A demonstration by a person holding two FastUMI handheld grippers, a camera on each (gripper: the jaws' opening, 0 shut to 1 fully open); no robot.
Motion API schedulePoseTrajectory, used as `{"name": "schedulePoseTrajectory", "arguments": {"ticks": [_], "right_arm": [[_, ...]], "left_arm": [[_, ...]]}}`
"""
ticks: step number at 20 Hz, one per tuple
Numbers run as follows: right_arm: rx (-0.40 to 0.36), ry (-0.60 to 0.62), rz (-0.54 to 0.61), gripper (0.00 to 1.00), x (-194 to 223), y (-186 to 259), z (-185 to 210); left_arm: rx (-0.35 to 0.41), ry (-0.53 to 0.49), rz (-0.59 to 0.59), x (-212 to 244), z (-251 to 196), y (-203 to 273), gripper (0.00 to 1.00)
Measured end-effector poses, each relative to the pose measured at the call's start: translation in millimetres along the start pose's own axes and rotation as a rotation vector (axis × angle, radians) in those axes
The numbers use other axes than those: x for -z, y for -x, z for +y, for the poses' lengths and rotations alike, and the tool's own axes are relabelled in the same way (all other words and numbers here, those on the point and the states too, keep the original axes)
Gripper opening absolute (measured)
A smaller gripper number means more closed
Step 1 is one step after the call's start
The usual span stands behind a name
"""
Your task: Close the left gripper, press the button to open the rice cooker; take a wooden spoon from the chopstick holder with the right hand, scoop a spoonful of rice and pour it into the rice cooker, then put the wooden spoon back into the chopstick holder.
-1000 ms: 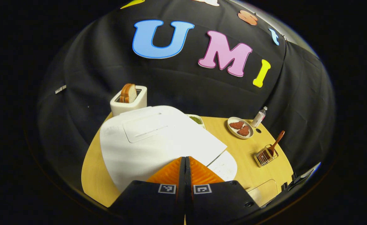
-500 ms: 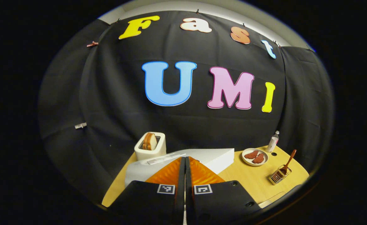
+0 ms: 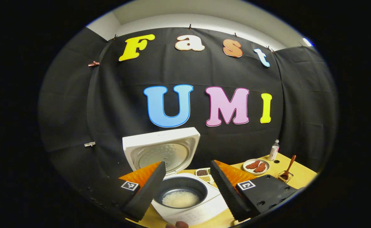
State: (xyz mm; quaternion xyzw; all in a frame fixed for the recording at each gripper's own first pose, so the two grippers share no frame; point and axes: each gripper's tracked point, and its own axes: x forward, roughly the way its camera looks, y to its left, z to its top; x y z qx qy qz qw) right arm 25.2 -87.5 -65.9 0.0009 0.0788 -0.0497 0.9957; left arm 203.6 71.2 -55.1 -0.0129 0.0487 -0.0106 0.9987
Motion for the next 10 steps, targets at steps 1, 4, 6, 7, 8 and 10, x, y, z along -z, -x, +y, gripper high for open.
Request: {"name": "schedulePoseTrajectory", "arguments": {"ticks": [1, 4, 6, 7, 8, 10], "right_arm": [[-0.027, -0.006, 0.01, 0.98, 5.1, -6.9, 3.7], [-0.084, -0.021, 0.05, 0.98, 22.9, -32.1, 7.1], [-0.105, -0.046, 0.077, 0.98, 35.8, -51.1, 5.0], [-0.118, -0.064, 0.104, 0.98, 44.1, -62.1, 5.9], [-0.132, -0.08, 0.133, 0.98, 55.6, -72.0, 6.4], [-0.149, -0.104, 0.179, 0.98, 75.6, -96.1, 4.3]], "left_arm": [[0.003, 0.008, -0.009, -2.4, -6.6, 10.4, 0.97], [0.014, 0.035, -0.031, -11.7, -27.1, 40.5, 0.97], [0.009, 0.067, -0.032, -9.8, -39.9, 60.7, 0.97], [0.002, 0.089, -0.024, -5.3, -46.3, 71.6, 0.97], [-0.009, 0.11, -0.015, 0.1, -50.9, 82.0, 0.97], [-0.027, 0.125, 0.003, 12.7, -59.6, 100.8, 0.97]]}}
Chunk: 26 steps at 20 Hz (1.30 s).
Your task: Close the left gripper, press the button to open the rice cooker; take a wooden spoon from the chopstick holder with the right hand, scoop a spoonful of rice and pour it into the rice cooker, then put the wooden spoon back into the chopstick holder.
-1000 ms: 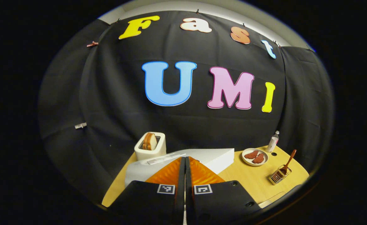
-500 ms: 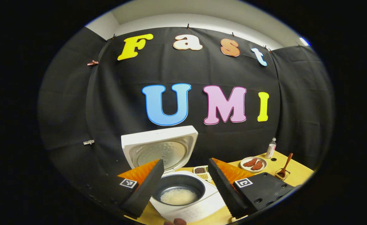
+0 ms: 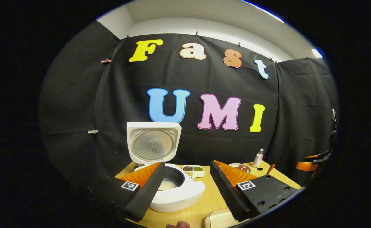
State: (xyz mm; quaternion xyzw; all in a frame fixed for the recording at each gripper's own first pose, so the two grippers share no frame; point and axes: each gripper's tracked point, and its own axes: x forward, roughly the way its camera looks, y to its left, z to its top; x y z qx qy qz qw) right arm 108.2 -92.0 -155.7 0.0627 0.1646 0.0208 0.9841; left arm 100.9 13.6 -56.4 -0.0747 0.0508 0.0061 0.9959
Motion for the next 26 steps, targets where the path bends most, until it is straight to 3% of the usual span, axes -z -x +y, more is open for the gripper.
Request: {"name": "schedulePoseTrajectory", "arguments": {"ticks": [4, 17, 19, 20, 22, 25, 26], "right_arm": [[-0.026, -0.077, 0.066, 0.97, 25.3, -51.8, -19.0], [-0.079, -0.106, 0.199, 0.98, 107.3, -197.6, -51.2], [-0.114, -0.108, 0.218, 0.88, 120.0, -209.1, -46.5], [-0.123, -0.111, 0.22, 0.6, 122.0, -212.9, -45.1], [-0.128, -0.114, 0.207, 0.35, 120.9, -218.3, -45.1], [-0.16, -0.129, 0.188, 0.29, 116.1, -212.0, -35.2], [-0.157, -0.111, 0.177, 0.21, 113.1, -210.8, -33.2]], "left_arm": [[-0.004, -0.004, 0.053, 33.6, -15.0, 27.4, 0.96], [-0.09, 0.07, 0.169, 84.3, -46.4, 56.0, 0.96], [-0.118, 0.1, 0.182, 92.0, -42.6, 57.7, 0.96], [-0.131, 0.116, 0.19, 96.0, -40.1, 59.0, 0.97], [-0.151, 0.14, 0.2, 102.0, -36.1, 63.2, 0.96], [-0.178, 0.132, 0.209, 107.5, -28.2, 67.5, 0.95], [-0.181, 0.126, 0.208, 107.2, -27.8, 68.0, 0.95]]}}
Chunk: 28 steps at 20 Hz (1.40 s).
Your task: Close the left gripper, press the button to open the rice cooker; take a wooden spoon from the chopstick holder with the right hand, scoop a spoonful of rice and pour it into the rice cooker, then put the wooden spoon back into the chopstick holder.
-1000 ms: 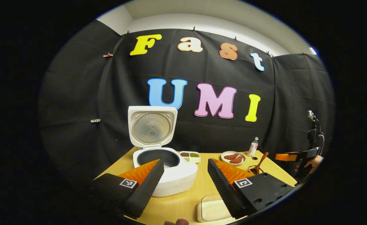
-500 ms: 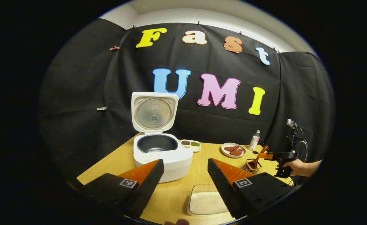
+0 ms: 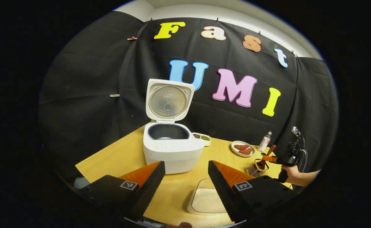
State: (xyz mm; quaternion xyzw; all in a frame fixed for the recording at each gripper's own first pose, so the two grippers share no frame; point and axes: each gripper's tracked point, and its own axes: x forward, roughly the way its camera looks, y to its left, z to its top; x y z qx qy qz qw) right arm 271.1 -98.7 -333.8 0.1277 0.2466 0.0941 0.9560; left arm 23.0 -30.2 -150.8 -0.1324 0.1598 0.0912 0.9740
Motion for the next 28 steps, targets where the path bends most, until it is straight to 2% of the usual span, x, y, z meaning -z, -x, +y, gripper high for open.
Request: {"name": "schedulePoseTrajectory", "arguments": {"ticks": [3, 6, 10, 13, 16, 19, 22, 28], "right_arm": [[0.027, 0.042, -0.019, 0.09, -1.8, 7.6, 2.9], [0.034, -0.013, -0.058, 0.09, -20.7, 15.4, 5.1], [0.034, -0.011, -0.121, 0.09, -53.7, 43.2, 11.9], [0.018, 0.003, -0.176, 0.09, -82.9, 83.0, 34.2], [-0.035, -0.009, -0.209, 0.08, -97.6, 128.5, 74.5], [-0.085, 0.005, -0.196, 0.08, -87.8, 162.1, 118.9], [-0.142, 0.04, -0.168, 0.08, -60.5, 188.3, 174.2], [-0.132, 0.213, -0.073, 0.09, 21.3, 192.0, 237.7]], "left_arm": [[0.0, -0.013, -0.007, -3.5, 1.8, 1.6, 0.95], [0.007, -0.014, -0.008, -7.0, 4.2, 4.1, 0.95], [0.021, -0.028, -0.01, -11.3, 11.4, 9.9, 0.95], [0.033, -0.035, -0.019, -18.1, 18.8, 14.3, 0.95], [0.048, -0.035, -0.03, -24.1, 27.0, 14.6, 0.95], [0.063, -0.031, -0.039, -28.9, 36.1, 17.9, 0.95], [0.083, -0.027, -0.04, -27.2, 42.0, 20.5, 0.95], [0.15, -0.1, -0.049, -28.6, 41.6, 28.2, 0.95]]}}
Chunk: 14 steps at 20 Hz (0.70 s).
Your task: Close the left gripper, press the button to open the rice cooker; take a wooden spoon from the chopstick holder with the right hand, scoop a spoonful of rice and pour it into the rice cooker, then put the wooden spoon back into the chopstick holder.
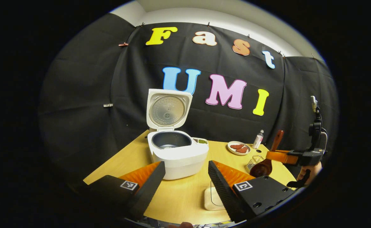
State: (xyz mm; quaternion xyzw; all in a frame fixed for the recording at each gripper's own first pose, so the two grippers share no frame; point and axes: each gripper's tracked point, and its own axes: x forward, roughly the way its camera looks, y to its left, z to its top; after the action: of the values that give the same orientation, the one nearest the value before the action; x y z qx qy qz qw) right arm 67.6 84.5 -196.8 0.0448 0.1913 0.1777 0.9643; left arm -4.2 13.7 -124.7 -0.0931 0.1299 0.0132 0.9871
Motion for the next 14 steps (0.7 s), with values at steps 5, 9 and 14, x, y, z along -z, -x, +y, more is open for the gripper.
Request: {"name": "schedulePoseTrajectory", "arguments": {"ticks": [5, 9, 14], "right_arm": [[0.083, 0.177, 0.111, 0.09, 61.0, -20.4, 7.5], [0.109, 0.244, 0.177, 0.09, 92.5, -34.6, 10.6], [0.101, -0.022, 0.245, 0.09, 127.4, -45.5, 30.4]], "left_arm": [[0.066, -0.015, -0.004, -1.8, -6.9, 0.5, 0.95], [0.078, -0.014, 0.001, -0.7, 3.1, -0.4, 0.95], [0.077, -0.002, 0.003, 0.7, 16.9, -0.2, 0.95]]}}
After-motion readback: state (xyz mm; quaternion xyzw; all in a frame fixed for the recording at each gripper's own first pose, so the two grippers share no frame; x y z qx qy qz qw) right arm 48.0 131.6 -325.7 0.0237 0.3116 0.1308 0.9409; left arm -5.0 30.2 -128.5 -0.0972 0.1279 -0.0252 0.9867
